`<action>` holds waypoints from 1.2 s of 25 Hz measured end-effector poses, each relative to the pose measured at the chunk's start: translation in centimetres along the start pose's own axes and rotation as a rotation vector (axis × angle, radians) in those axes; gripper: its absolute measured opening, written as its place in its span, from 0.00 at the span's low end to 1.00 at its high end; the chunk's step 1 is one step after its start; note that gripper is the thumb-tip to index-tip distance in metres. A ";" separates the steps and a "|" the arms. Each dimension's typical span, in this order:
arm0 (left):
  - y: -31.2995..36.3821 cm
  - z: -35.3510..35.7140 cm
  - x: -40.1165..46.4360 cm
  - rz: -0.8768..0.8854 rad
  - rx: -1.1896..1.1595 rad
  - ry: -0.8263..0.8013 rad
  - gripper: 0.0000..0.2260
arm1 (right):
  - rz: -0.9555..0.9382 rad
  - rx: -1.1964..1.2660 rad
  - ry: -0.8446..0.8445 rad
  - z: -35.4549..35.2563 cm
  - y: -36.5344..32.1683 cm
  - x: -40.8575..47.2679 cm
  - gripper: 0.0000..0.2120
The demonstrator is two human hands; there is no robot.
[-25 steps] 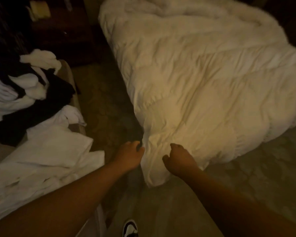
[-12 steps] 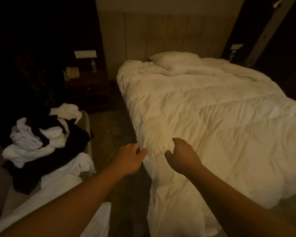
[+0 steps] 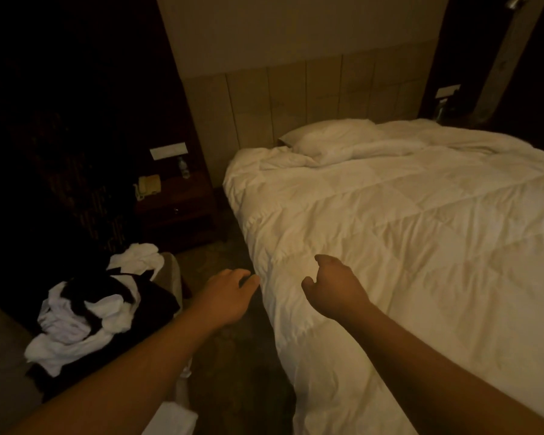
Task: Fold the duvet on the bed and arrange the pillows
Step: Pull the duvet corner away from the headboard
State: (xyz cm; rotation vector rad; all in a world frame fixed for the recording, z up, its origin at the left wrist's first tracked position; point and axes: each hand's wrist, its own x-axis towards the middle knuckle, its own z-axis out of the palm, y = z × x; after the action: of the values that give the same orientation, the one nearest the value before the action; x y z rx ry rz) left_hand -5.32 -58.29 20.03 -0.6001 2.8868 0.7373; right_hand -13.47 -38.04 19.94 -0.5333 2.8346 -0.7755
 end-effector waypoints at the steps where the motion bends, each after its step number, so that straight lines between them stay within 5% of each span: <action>1: 0.2 -0.1 0.6 0.000 -0.001 0.002 0.23 | 0.003 0.007 -0.016 -0.1 0.0 0.6 0.30; 13: -1.9 -4.0 10.6 -0.005 -0.058 0.018 0.22 | -0.069 -0.082 -0.008 0.5 -5.2 10.8 0.28; 30: -17.6 -15.5 31.9 -0.027 -0.127 0.045 0.24 | -0.120 -0.192 0.005 7.2 -23.3 33.7 0.31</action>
State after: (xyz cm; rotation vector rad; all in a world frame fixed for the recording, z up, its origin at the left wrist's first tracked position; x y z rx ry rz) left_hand -27.60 -91.05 19.74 -0.6764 2.8827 0.9211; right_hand -36.02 -72.78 24.06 -0.7358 2.9210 -0.5257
